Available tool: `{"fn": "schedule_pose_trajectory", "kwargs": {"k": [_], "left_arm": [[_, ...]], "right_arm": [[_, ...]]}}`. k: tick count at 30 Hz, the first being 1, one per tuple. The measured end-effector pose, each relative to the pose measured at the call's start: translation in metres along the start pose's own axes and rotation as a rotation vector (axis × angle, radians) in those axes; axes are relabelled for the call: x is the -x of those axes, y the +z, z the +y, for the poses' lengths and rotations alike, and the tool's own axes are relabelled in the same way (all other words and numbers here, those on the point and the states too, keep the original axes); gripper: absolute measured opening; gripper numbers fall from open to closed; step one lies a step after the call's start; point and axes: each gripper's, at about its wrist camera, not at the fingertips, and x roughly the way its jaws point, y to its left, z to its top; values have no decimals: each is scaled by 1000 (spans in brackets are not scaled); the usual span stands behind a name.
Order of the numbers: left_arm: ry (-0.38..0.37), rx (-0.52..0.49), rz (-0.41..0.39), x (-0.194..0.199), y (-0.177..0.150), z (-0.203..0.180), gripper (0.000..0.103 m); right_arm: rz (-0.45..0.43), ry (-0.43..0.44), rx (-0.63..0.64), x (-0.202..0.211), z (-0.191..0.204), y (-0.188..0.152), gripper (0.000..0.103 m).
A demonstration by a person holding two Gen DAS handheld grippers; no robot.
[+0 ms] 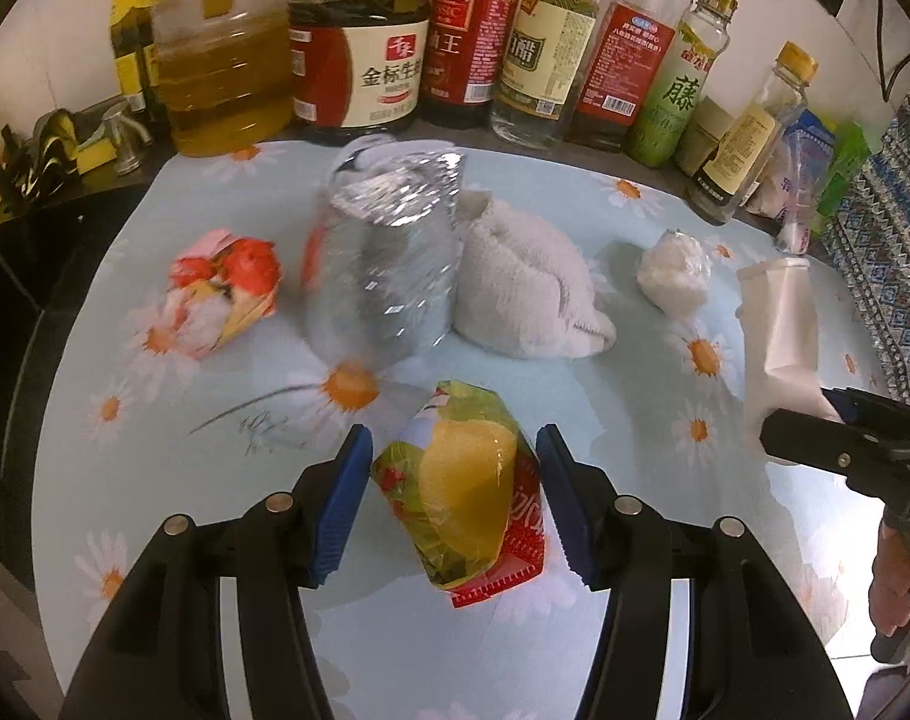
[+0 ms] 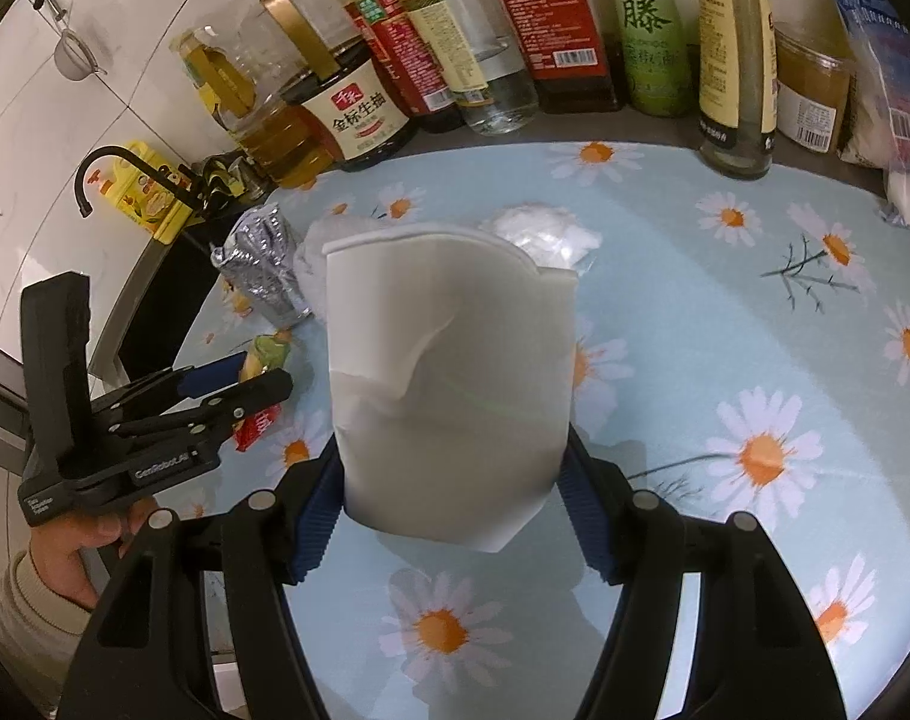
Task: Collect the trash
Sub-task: 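Carry the snack wrapper and white paper down over the black trash bin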
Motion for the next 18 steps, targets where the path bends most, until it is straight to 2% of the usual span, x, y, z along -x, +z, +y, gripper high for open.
{"fn": "schedule_pose_trajectory", "kwargs": {"k": [10, 18], "left_arm": [[-39, 4, -18, 37, -30, 23, 55], [-81, 1, -31, 69, -68, 44, 55]], "right_arm": [[7, -15, 1, -3, 41, -29, 66], [17, -21, -14, -7, 81, -59, 66]]}}
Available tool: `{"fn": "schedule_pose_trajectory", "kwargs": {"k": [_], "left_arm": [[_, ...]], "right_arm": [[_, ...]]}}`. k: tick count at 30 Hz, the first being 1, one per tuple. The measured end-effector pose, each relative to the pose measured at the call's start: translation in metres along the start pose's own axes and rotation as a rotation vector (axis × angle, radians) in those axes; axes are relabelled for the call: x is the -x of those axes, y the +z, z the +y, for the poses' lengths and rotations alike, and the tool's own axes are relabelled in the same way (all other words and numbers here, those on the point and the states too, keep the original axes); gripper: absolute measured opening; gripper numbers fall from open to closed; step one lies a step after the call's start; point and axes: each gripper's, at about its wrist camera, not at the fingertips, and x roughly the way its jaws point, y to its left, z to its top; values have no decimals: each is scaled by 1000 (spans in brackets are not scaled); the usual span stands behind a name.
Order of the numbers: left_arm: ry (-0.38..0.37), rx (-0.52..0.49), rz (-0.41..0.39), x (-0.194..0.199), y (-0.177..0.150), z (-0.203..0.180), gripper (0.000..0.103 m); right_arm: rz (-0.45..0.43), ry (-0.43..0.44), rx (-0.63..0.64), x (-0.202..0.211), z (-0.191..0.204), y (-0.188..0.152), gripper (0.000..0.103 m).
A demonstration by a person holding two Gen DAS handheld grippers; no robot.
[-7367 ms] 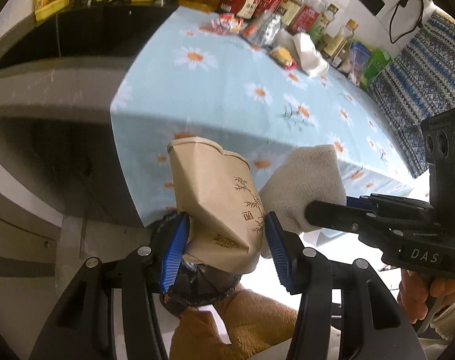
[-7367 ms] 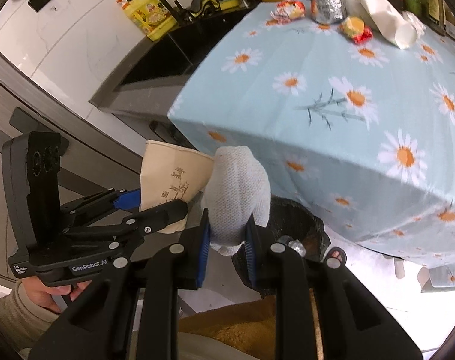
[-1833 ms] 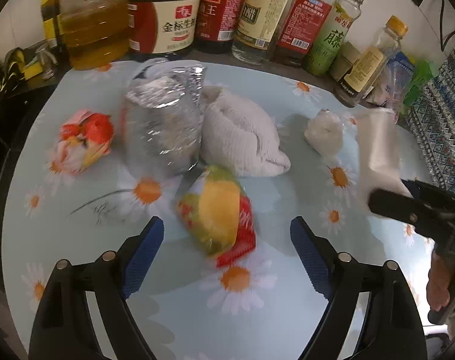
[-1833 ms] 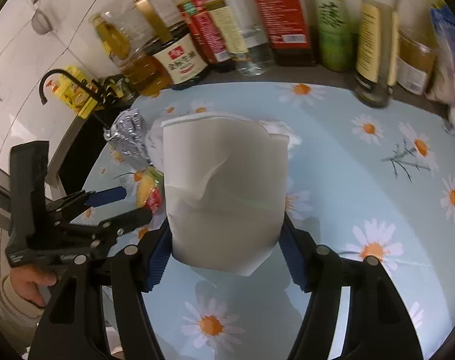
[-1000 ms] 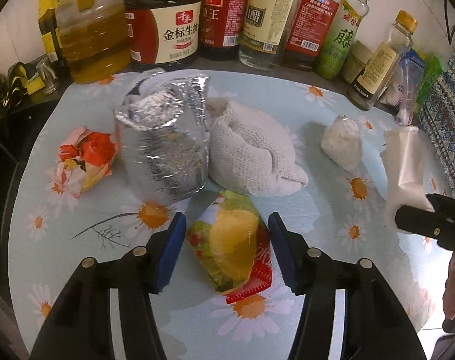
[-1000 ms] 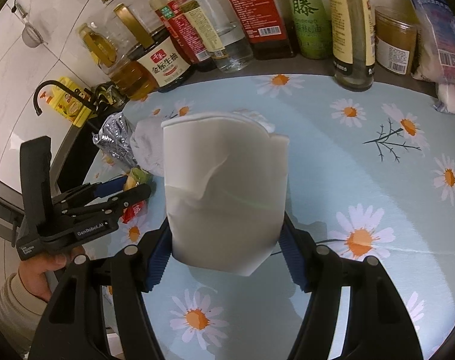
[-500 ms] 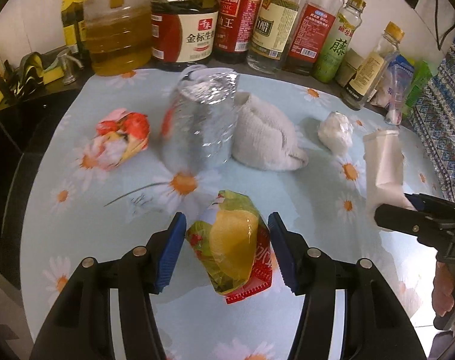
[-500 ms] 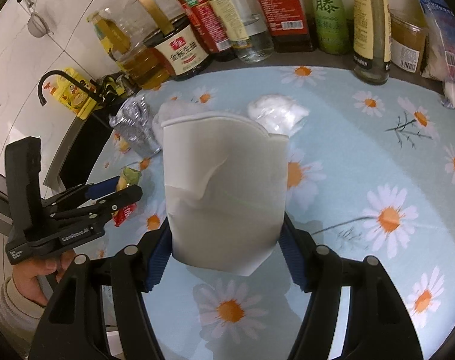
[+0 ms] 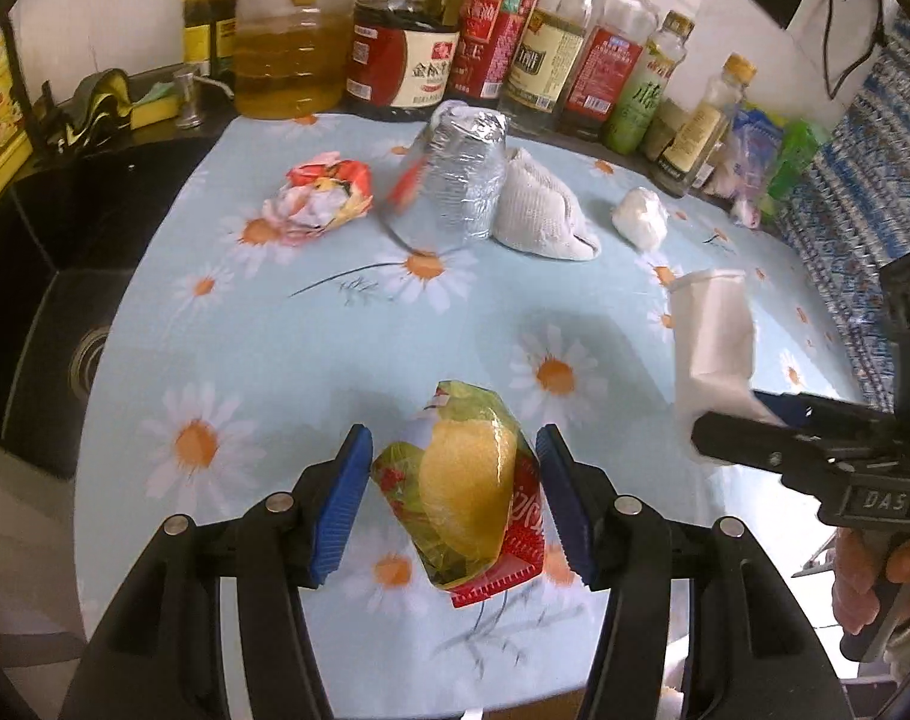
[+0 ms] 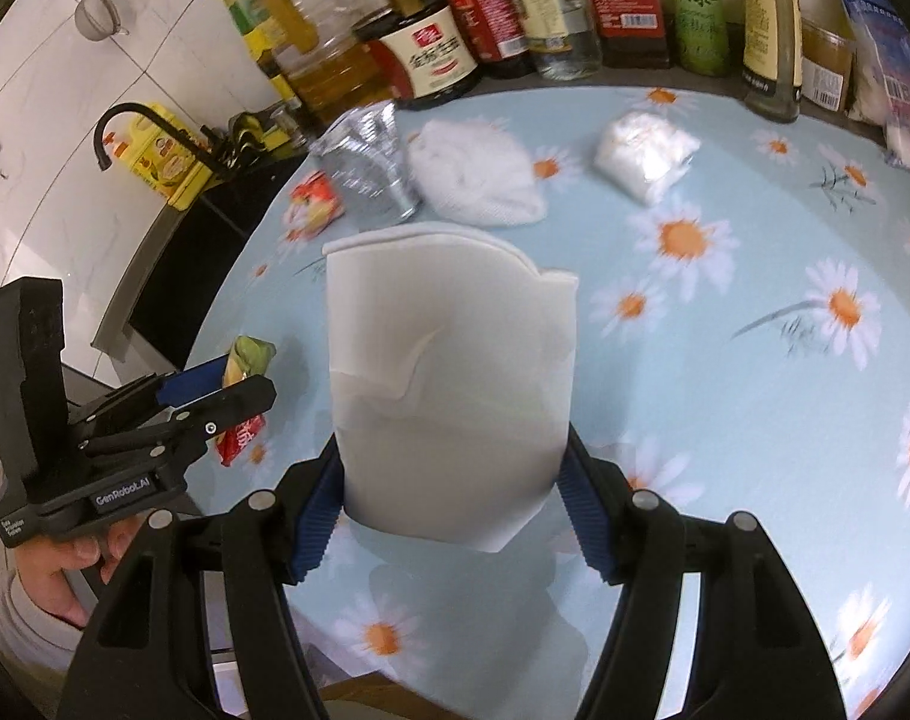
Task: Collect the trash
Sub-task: 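Carry the snack wrapper and white paper down over the black trash bin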
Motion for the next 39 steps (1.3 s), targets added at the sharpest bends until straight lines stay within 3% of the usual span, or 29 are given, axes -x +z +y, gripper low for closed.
{"fn": "schedule_pose_trajectory", "kwargs": {"k": [12, 21, 39], "left_arm": [[-22, 20, -25, 51, -45, 26, 55], [-45, 66, 3, 71, -95, 49, 55], [-92, 142, 130, 57, -180, 84, 55]], "right_arm": [[36, 20, 34, -4, 62, -49, 66], [61, 25, 41, -4, 94, -86, 66], [169, 4, 76, -29, 140, -149, 66]]}}
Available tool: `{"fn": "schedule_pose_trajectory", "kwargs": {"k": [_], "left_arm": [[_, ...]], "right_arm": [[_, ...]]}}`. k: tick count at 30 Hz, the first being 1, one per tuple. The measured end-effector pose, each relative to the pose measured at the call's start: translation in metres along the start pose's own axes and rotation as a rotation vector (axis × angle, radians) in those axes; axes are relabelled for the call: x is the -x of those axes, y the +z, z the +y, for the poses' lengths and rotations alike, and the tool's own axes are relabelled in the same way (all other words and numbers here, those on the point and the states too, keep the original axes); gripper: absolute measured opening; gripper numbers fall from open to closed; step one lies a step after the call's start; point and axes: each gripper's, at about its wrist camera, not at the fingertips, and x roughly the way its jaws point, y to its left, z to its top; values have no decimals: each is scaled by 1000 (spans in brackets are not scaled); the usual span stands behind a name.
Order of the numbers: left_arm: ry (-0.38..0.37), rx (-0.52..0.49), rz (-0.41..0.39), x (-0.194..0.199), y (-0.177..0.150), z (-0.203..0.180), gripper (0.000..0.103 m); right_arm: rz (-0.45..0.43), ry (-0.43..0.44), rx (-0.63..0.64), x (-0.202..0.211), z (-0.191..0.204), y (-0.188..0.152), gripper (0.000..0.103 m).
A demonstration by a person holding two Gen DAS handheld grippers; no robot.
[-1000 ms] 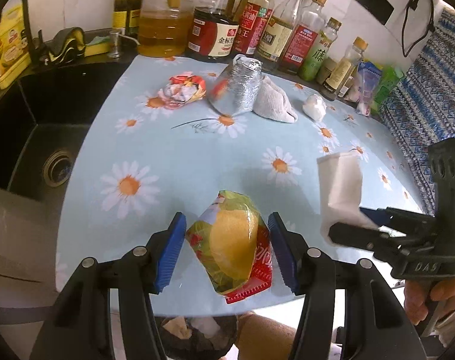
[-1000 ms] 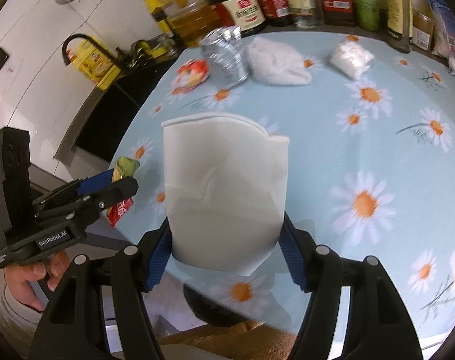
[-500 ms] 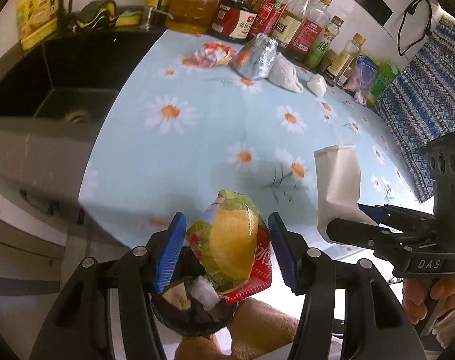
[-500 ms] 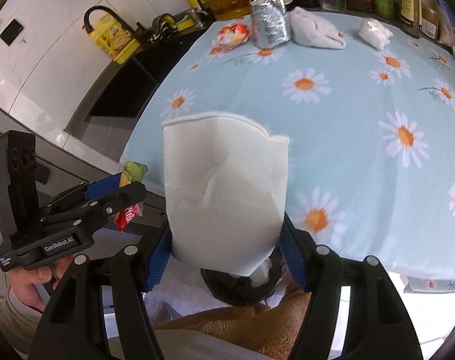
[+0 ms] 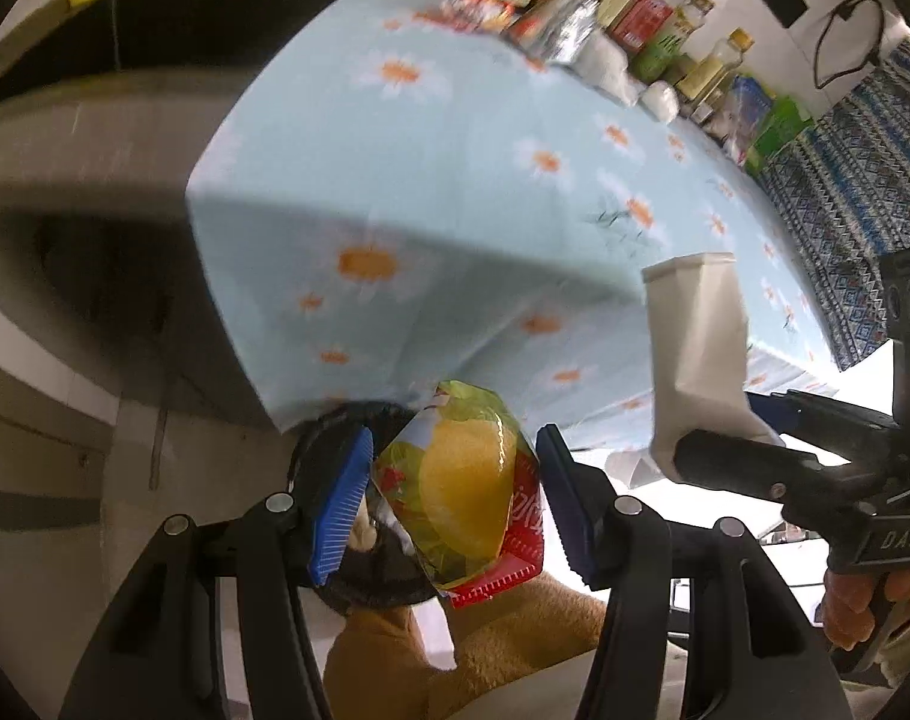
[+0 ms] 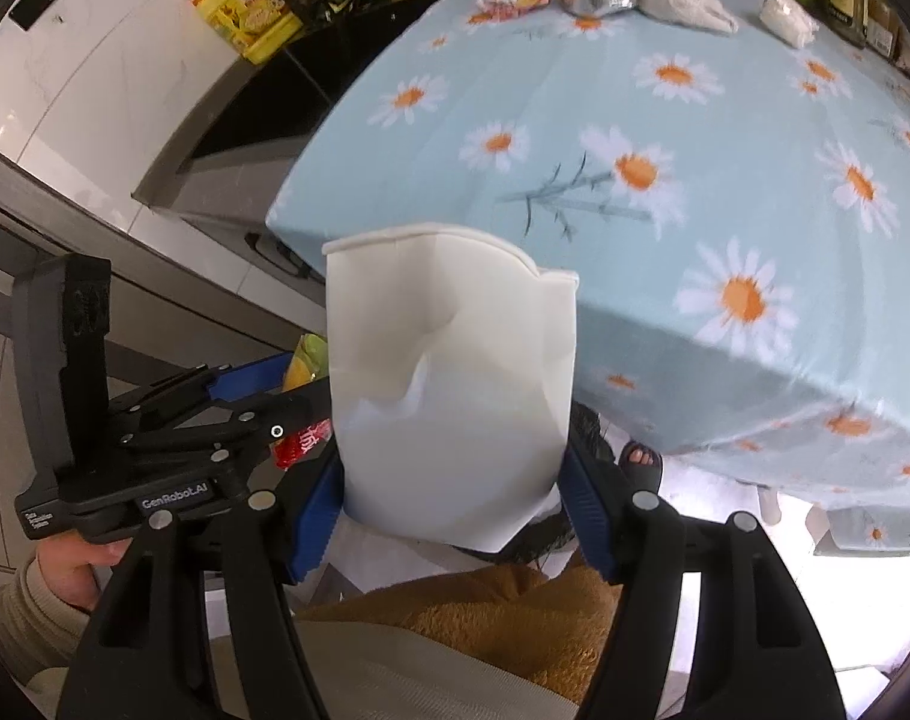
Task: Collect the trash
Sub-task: 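Carry the snack wrapper and white paper down over the black trash bin, then open both tools to drop the wrapper and paper into the bin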
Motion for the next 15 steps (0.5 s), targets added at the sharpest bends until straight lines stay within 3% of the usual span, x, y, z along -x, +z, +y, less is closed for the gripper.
{"fn": "schedule_pose_trajectory", "kwargs": {"k": [15], "left_arm": [[-23, 69, 157, -52, -38, 36, 55]], "right_arm": [[129, -39, -28, -54, -2, -28, 66]]}}
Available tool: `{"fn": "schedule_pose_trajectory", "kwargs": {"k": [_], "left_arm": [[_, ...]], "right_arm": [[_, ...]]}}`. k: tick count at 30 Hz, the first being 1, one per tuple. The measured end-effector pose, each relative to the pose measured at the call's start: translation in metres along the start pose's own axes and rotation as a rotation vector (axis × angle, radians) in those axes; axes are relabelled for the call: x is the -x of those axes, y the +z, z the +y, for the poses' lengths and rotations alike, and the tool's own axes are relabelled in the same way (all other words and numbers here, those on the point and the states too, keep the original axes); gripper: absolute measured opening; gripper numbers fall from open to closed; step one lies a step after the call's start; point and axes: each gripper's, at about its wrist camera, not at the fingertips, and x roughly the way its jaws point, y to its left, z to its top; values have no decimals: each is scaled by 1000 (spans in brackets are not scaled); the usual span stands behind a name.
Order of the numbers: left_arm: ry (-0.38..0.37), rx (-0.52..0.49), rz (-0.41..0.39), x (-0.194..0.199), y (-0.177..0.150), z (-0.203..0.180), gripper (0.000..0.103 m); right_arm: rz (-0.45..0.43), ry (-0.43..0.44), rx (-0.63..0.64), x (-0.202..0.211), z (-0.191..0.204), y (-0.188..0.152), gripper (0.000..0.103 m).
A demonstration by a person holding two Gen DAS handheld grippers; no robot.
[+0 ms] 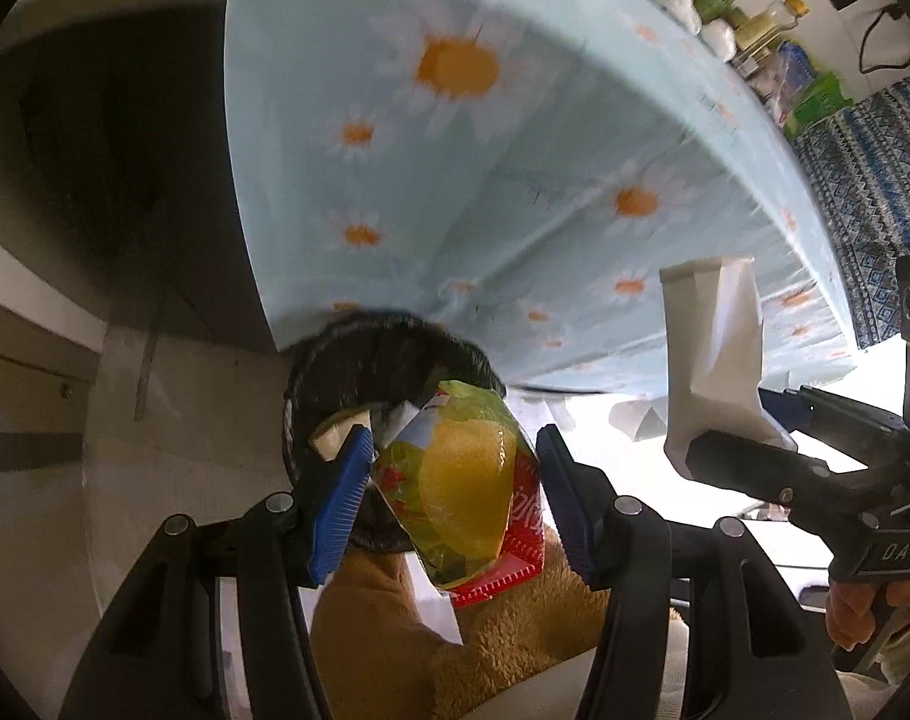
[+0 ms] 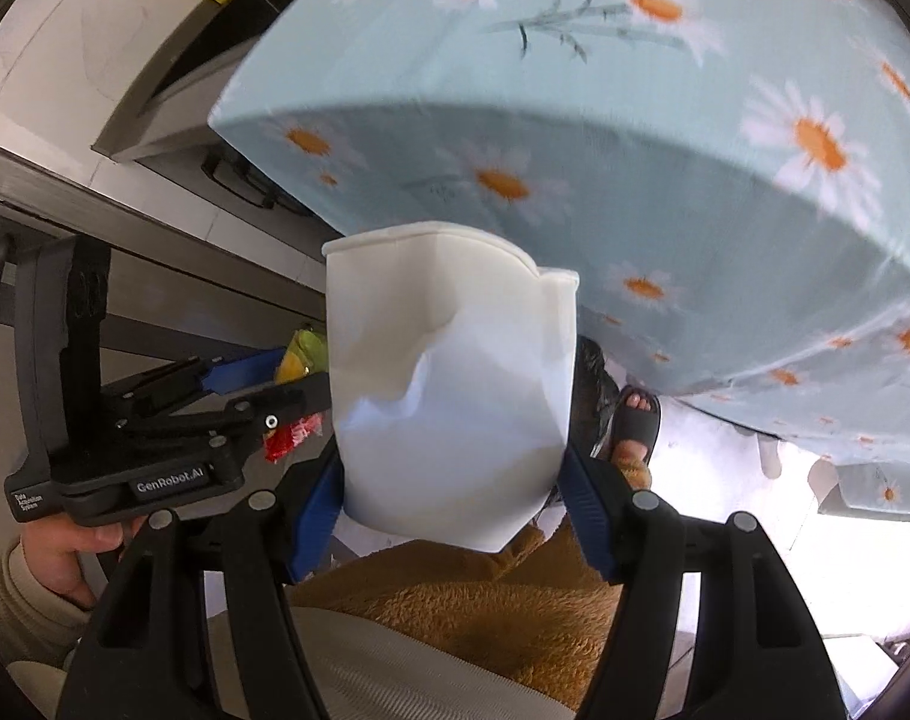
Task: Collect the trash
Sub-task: 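Open both tools to drop the wrapper and paper into the bin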
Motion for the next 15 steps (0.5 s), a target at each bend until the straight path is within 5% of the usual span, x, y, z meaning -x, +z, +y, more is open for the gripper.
{"fn": "schedule_pose_trajectory", "kwargs": {"k": [15], "left_arm": [[2, 4, 53, -18, -13, 13, 55]], "right_arm": [[47, -4, -45, -22, -2, -1, 66]]}}
